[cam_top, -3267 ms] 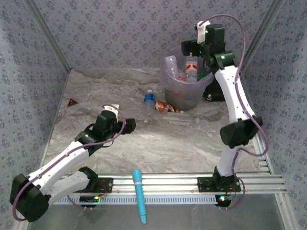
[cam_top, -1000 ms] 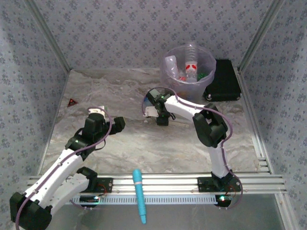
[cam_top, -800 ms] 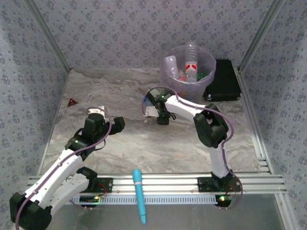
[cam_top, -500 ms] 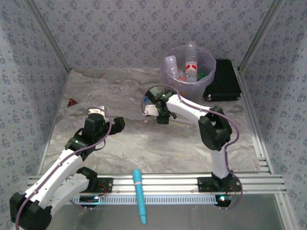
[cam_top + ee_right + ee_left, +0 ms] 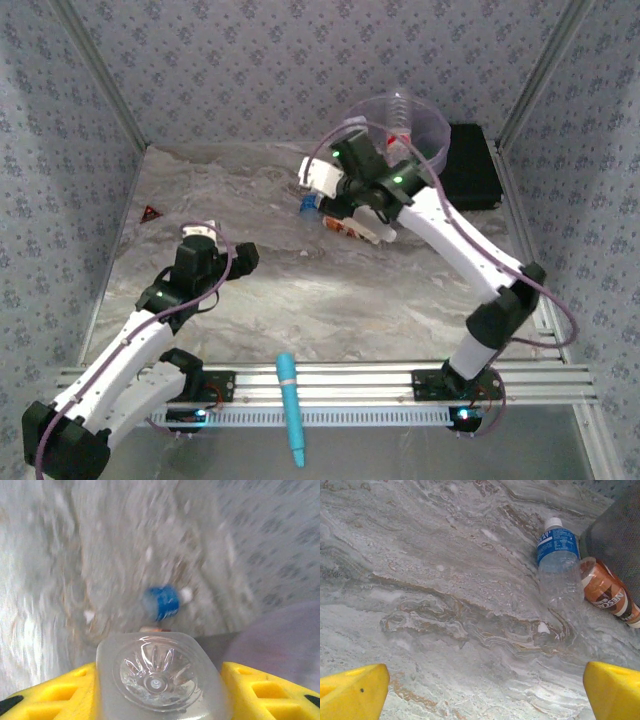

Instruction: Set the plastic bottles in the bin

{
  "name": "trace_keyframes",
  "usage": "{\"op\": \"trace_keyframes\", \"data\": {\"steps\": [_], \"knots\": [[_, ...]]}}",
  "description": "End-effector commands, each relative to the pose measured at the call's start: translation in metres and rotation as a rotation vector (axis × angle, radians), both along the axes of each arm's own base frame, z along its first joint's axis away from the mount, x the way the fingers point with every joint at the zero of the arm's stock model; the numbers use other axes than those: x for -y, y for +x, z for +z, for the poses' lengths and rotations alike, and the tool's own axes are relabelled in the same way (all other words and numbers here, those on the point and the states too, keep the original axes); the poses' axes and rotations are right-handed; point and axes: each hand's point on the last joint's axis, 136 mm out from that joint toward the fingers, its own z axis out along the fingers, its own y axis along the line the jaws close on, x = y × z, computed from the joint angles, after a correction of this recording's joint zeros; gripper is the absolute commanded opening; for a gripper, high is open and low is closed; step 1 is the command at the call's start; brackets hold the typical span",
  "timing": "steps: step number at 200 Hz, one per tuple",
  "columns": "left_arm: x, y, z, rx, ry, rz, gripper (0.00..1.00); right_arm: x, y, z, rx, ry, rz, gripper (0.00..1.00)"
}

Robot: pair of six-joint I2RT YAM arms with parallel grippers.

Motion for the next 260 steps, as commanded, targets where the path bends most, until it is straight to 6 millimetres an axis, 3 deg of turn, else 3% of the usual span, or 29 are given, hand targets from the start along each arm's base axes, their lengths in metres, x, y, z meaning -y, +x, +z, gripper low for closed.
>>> {"op": "trace_keyframes", "data": {"steps": [1, 20, 38, 77, 96, 116, 149, 177, 201, 242, 260], "knots": [[0.001, 0.005, 0.008, 0.029, -0.021, 0.006, 0.99, 0.002, -0.006, 0.076, 0.085, 0.261, 0.004, 0.37], [0.001, 0.005, 0.007, 0.029, -0.023, 0.005, 0.99, 0.014, -0.002, 0.128, 0.182, 0.418, -0.022, 0.34], [0.003, 0.005, 0.007, 0.029, -0.033, 0.000, 0.99, 0.038, 0.020, 0.167, 0.300, 0.517, -0.110, 0.34], [0.004, 0.003, 0.004, 0.020, -0.044, -0.003, 0.99, 0.088, 0.067, 0.215, 0.436, 0.699, -0.262, 0.34], [0.003, 0.002, 0.006, 0.025, -0.048, 0.000, 0.99, 0.117, 0.095, 0.228, 0.507, 0.755, -0.365, 0.34], [0.001, 0.000, 0.007, 0.028, -0.049, 0.003, 0.99, 0.143, 0.121, 0.230, 0.512, 0.826, -0.435, 0.34], [-0.004, -0.003, 0.008, 0.033, -0.040, 0.018, 0.99, 0.161, 0.140, 0.227, 0.474, 0.904, -0.467, 0.34], [-0.004, -0.003, 0.007, 0.032, -0.041, 0.020, 0.99, 0.190, 0.164, 0.203, 0.519, 0.821, -0.632, 0.34], [-0.006, -0.003, 0.005, 0.027, -0.032, 0.024, 0.99, 0.212, 0.172, 0.187, 0.544, 0.784, -0.725, 0.34], [-0.006, -0.002, 0.004, 0.027, -0.033, 0.027, 0.99, 0.242, 0.180, 0.175, 0.579, 0.731, -0.830, 0.34], [-0.005, -0.001, 0.002, 0.025, -0.037, 0.025, 0.99, 0.247, 0.185, 0.161, 0.574, 0.691, -0.858, 0.34]]}}
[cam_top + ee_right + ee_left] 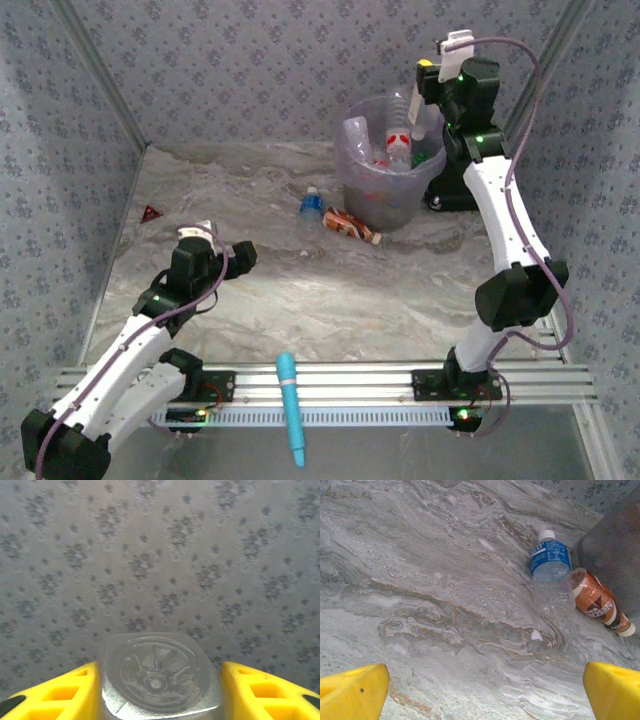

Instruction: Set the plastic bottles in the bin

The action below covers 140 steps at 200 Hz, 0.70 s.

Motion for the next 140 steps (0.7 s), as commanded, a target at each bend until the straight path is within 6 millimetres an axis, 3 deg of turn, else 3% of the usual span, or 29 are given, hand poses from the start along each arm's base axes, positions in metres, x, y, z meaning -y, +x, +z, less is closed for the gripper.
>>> {"op": "trace_keyframes", "data": {"steps": [1, 70, 140], "knots": [[-0.002, -0.001, -0.005, -0.009, -0.001, 0.008, 0.99, 0.018, 0.003, 0.001, 0.023, -0.021, -0.086, 0.34], [-0.002, 0.001, -0.002, -0.005, 0.001, 0.007, 0.99, 0.010, 0.025, -0.084, -0.184, 0.004, -0.049, 0.32], [-0.001, 0.003, -0.001, 0.000, -0.004, 0.008, 0.99, -0.002, 0.023, -0.166, -0.367, 0.043, -0.049, 0.31]]}}
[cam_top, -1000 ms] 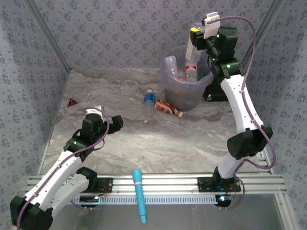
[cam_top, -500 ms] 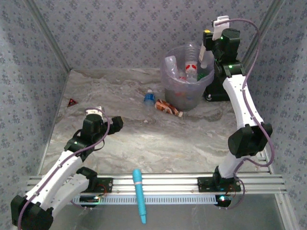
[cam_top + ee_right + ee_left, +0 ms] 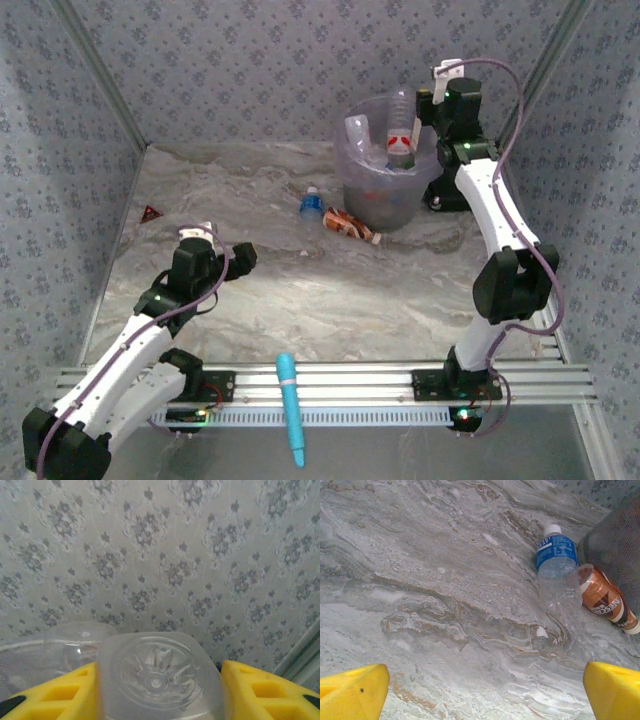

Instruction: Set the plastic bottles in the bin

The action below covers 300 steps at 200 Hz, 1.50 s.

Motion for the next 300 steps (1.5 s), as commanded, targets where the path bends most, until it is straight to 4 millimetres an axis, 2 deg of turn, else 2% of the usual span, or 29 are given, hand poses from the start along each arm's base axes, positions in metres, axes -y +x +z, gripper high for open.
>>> {"op": "trace_keyframes", "data": {"steps": [1, 40, 75, 89, 117, 143, 159, 175, 203, 221, 238, 248, 259, 270, 300], "knots": [[0.000, 0.003, 0.006, 0.015, -0.011, 0.008, 0.99, -0.016, -0.004, -0.068, -0.180, 0.043, 0.023, 0.31], [-0.001, 0.003, 0.005, 0.015, -0.010, 0.010, 0.99, -0.025, -0.011, -0.109, -0.269, 0.056, 0.028, 0.31], [-0.003, 0.001, 0.005, 0.017, -0.009, 0.012, 0.99, -0.030, -0.015, -0.124, -0.306, 0.051, 0.026, 0.32], [-0.003, 0.001, 0.006, 0.020, -0.011, 0.013, 0.99, -0.029, -0.016, -0.122, -0.303, 0.051, 0.023, 0.33], [-0.005, 0.000, 0.006, 0.021, -0.009, 0.016, 0.99, -0.027, -0.021, -0.089, -0.253, 0.046, 0.020, 0.36], [-0.004, 0.000, 0.004, 0.022, -0.018, 0.018, 0.99, -0.029, -0.027, -0.057, -0.237, 0.016, 0.041, 0.66], [-0.004, -0.001, 0.003, 0.019, -0.017, 0.018, 0.99, -0.031, -0.030, -0.036, -0.209, -0.005, 0.064, 0.79], [-0.005, -0.001, 0.003, 0.018, -0.015, 0.018, 0.99, -0.033, -0.033, -0.006, -0.167, -0.024, 0.087, 0.83], [-0.006, -0.002, 0.005, 0.025, -0.018, 0.020, 0.99, -0.029, -0.034, 0.029, -0.139, -0.052, 0.090, 0.88], [-0.005, -0.002, 0.004, 0.024, -0.019, 0.019, 0.99, -0.027, -0.031, 0.043, -0.117, -0.042, 0.094, 0.88], [-0.005, -0.002, 0.004, 0.021, -0.022, 0.019, 0.99, -0.023, -0.025, 0.050, -0.092, -0.002, 0.098, 0.82], [-0.005, -0.002, 0.004, 0.022, -0.020, 0.018, 0.99, -0.019, -0.018, 0.052, -0.074, 0.030, 0.095, 0.74], [-0.006, -0.002, 0.004, 0.023, -0.020, 0.019, 0.99, -0.013, -0.010, 0.052, -0.064, 0.068, 0.090, 0.57], [-0.005, -0.002, 0.005, 0.024, -0.021, 0.017, 0.99, -0.010, -0.001, 0.044, -0.076, 0.082, 0.085, 0.45], [-0.003, -0.002, 0.002, 0.017, -0.030, 0.009, 0.99, -0.010, 0.014, 0.005, -0.149, 0.074, 0.075, 0.42]]}}
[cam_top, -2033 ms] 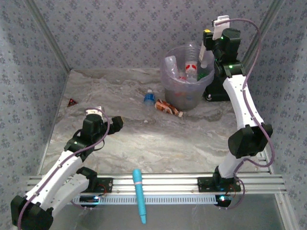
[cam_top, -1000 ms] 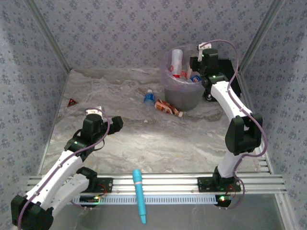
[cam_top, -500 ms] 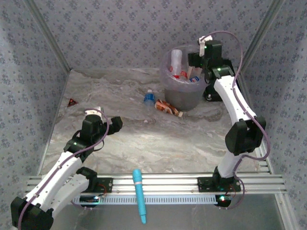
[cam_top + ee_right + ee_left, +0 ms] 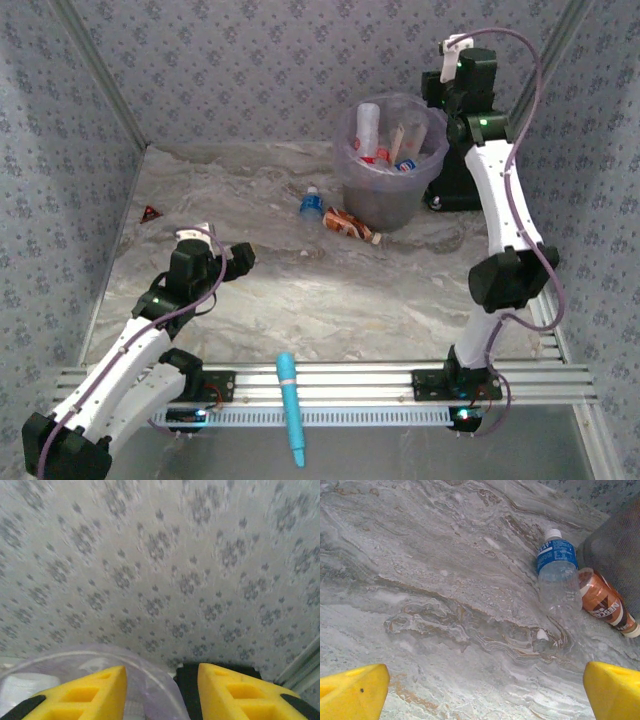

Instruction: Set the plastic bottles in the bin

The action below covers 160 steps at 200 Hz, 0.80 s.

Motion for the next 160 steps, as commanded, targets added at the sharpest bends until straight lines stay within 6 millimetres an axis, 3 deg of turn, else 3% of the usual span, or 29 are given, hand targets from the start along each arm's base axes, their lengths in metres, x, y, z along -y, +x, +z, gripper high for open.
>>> {"op": "trace_keyframes", "data": {"steps": [1, 33, 55, 84, 115, 137, 160], "knots": [[0.001, -0.001, 0.000, 0.002, -0.023, -0.004, 0.99, -0.007, 0.012, -0.036, -0.076, 0.022, 0.018, 0.42], [0.007, 0.001, -0.002, -0.014, -0.021, -0.032, 0.99, -0.009, 0.011, -0.084, -0.136, 0.035, 0.010, 0.40], [0.011, 0.005, 0.000, -0.020, -0.013, -0.050, 0.99, -0.010, 0.006, -0.090, -0.137, 0.037, 0.013, 0.40], [0.019, 0.015, 0.002, -0.018, -0.010, -0.075, 0.99, -0.008, 0.001, -0.056, -0.085, 0.018, 0.011, 0.41], [0.035, 0.029, 0.003, -0.020, -0.032, -0.123, 0.99, -0.007, -0.012, -0.013, -0.021, -0.005, 0.021, 0.50], [0.046, 0.039, 0.002, -0.032, -0.030, -0.165, 0.99, -0.006, -0.031, 0.009, 0.010, -0.013, 0.031, 0.55], [0.061, 0.049, 0.000, -0.053, -0.043, -0.216, 0.99, -0.006, -0.063, 0.023, 0.025, 0.001, 0.048, 0.63]]}}
